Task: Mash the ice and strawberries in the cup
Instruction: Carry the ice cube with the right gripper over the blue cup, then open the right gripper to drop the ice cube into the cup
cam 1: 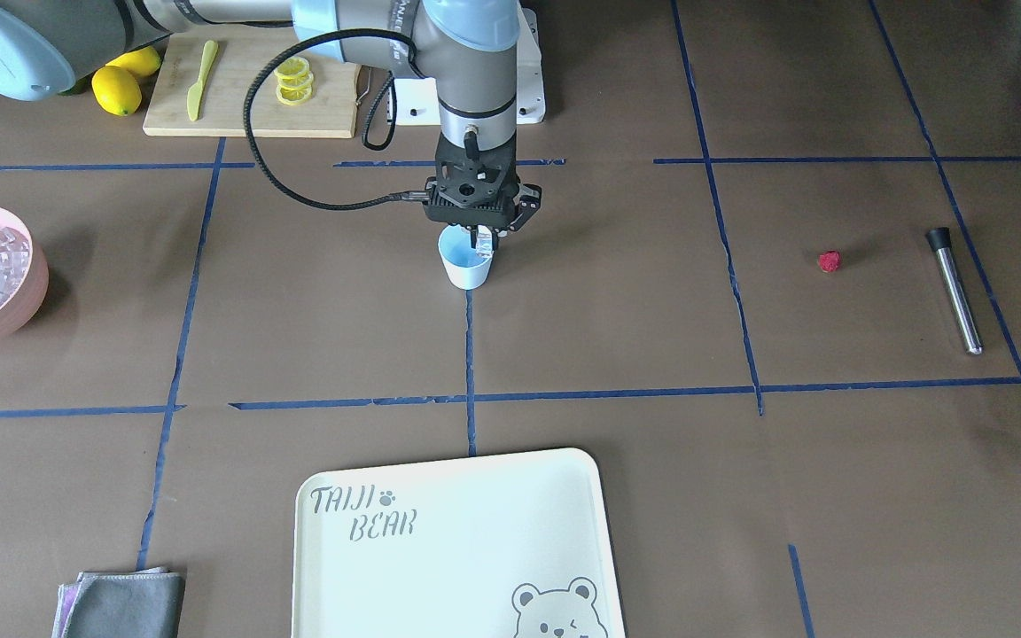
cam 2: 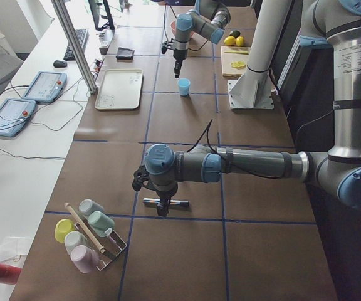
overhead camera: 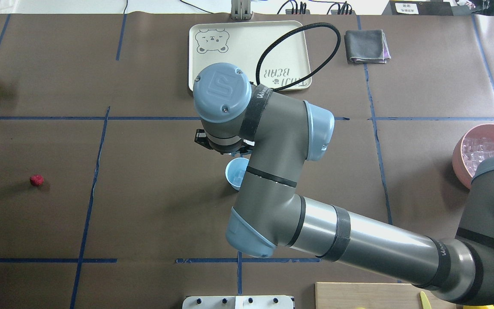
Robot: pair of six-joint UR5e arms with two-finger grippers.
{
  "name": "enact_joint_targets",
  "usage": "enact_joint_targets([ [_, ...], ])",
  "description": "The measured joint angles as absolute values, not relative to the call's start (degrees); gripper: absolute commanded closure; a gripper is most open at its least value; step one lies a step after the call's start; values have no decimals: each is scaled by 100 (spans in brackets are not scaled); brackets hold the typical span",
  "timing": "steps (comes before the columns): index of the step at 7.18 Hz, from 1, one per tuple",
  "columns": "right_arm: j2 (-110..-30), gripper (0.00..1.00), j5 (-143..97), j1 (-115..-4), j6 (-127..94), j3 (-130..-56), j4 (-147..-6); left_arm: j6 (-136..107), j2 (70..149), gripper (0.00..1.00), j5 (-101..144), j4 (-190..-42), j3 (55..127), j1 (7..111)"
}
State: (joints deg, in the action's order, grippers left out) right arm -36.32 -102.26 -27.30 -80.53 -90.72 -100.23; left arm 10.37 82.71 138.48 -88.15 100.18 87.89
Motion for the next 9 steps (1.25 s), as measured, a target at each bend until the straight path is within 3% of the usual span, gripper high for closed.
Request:
enact_joint_targets([
  [4, -4086, 98, -10193, -2646, -8095, -9397, -10092, 1037, 8263, 0, 13851, -8811, 10011, 8789],
  [5, -4112, 39, -10187, -2635, -8095, -9431, -10107, 1037, 8262, 0, 13851, -8811, 10011, 8789],
  [6, -4121, 1, -10173, -2597, -8097, -9443, -10111, 1037, 8253, 0, 13852, -8809, 10011, 8789],
  [9, -4117, 0, -9889, -2437, -8088, -9462, -10100, 1037, 8237, 0, 13852, -8814, 10012, 8789],
])
